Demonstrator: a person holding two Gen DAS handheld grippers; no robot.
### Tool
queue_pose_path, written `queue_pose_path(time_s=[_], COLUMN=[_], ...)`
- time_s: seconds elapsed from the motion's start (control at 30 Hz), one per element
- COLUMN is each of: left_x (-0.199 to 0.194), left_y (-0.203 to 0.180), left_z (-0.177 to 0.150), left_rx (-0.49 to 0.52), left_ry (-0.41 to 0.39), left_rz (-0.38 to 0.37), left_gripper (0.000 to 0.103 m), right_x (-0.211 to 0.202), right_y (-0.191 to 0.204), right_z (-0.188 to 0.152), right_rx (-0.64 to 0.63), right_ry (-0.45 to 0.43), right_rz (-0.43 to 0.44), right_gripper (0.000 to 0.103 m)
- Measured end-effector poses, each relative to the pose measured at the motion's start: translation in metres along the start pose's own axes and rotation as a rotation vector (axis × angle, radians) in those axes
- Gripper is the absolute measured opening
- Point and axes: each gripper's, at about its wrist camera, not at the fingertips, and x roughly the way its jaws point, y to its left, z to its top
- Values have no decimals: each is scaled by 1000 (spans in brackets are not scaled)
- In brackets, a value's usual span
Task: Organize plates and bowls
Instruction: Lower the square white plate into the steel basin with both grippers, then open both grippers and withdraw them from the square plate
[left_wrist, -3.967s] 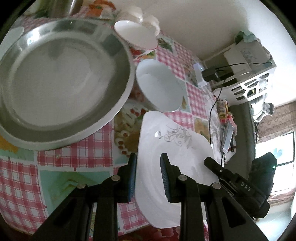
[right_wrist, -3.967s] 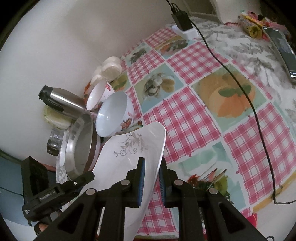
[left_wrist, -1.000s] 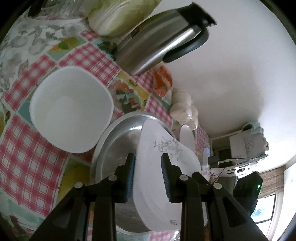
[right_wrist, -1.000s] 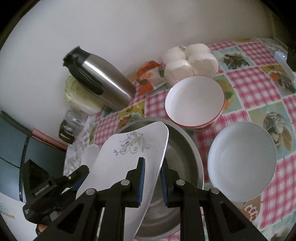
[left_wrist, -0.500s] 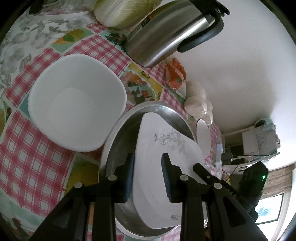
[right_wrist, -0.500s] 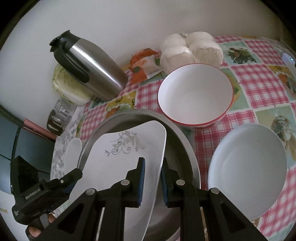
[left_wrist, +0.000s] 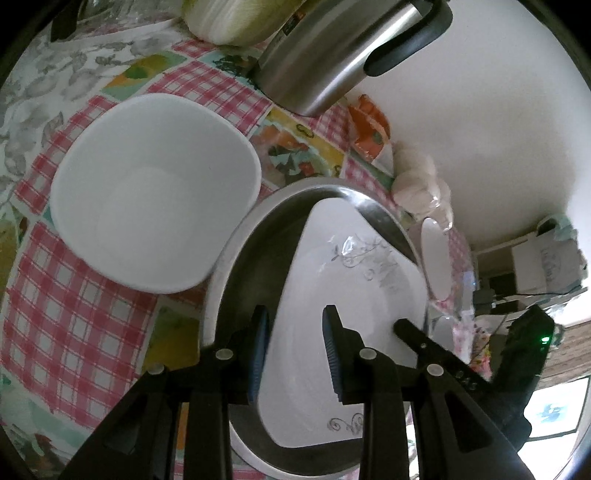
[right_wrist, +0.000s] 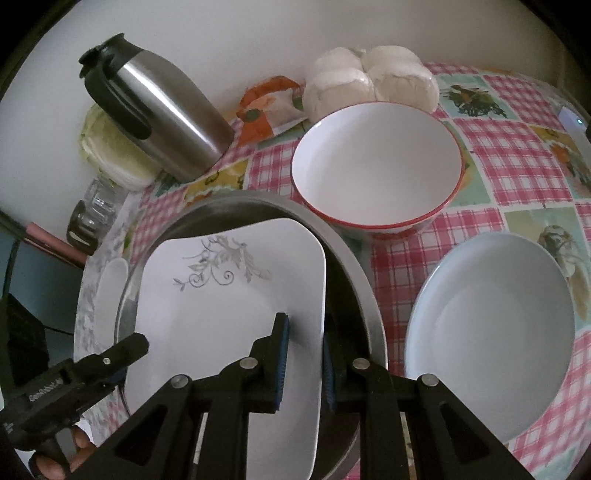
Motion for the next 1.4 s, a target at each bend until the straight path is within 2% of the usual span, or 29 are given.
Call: queue_pose_path(time_s=[0.53, 0.77, 1.1, 1.2, 1.27, 1.4], left_x=[2, -1, -26, -36, -41, -47], left_y=[-12, -19, -44, -51, -54, -57], left_z=[-4, -6, -7, -8, -9, -10], left_rx=[52, 63, 133, 156, 164, 175], left_ry=[17, 33, -20, -51, -69, -86], left_rz=[95, 142, 184, 224, 250, 308], left_gripper=[34, 36, 51, 57, 60, 69], right_x=[2, -8, -46, -59, -67, -78], right_y=[7, 9, 25, 29, 31, 35], right_z=[-3, -2, 1, 3, 3, 3], right_rx=[-55, -72, -118, -122, -128, -142], right_ry=[33, 21, -54, -85, -106, -139], right_rz=[-69, -89, -100, -104, -113, -134], right_gripper=[22, 22, 22, 34, 47, 61])
